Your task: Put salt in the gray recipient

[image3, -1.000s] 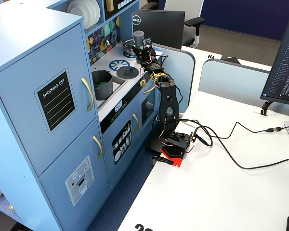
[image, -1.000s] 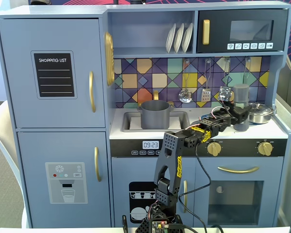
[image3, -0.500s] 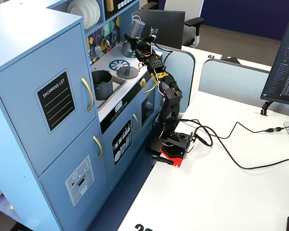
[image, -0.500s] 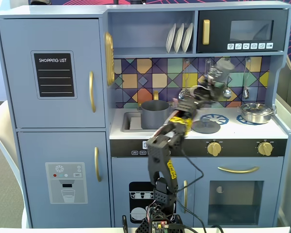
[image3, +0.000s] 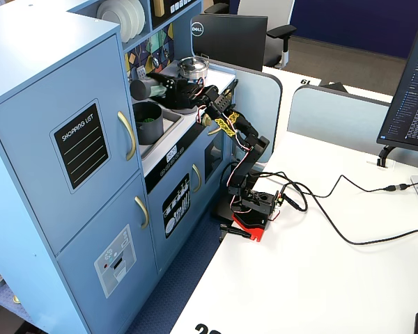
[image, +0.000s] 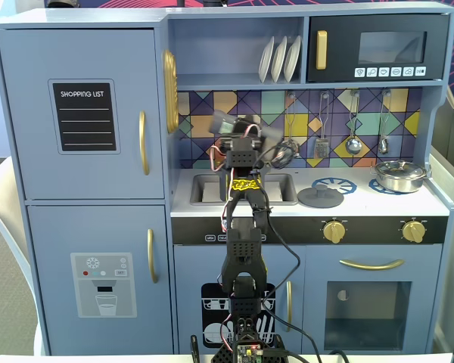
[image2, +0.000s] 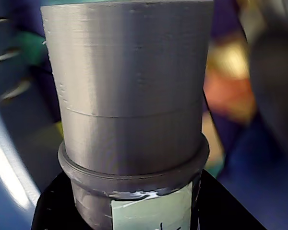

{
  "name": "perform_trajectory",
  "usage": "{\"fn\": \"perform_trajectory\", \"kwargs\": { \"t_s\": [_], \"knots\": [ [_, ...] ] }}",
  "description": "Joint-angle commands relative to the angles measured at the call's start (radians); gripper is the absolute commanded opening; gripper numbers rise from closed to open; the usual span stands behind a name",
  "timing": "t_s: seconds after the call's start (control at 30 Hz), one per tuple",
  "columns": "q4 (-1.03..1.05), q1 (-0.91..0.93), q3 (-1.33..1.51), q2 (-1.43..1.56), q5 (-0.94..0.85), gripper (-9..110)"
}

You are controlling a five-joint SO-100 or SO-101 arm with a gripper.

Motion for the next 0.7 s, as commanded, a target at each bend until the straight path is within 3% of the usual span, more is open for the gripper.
{"fn": "perform_trajectory", "kwargs": {
  "t_s": [0.0,0.33,0.53,0.67],
  "knots": [
    [-0.015,-0.095,-0.120,-0.031,0.296,0],
    [-0.150,-0.160,-0.227,-0.163,0.469,0],
    [0.265,-0.087,-0.511,-0.339,0.525,0],
    [0.267,-0.083,-0.506,-0.345,0.506,0]
  ]
}}
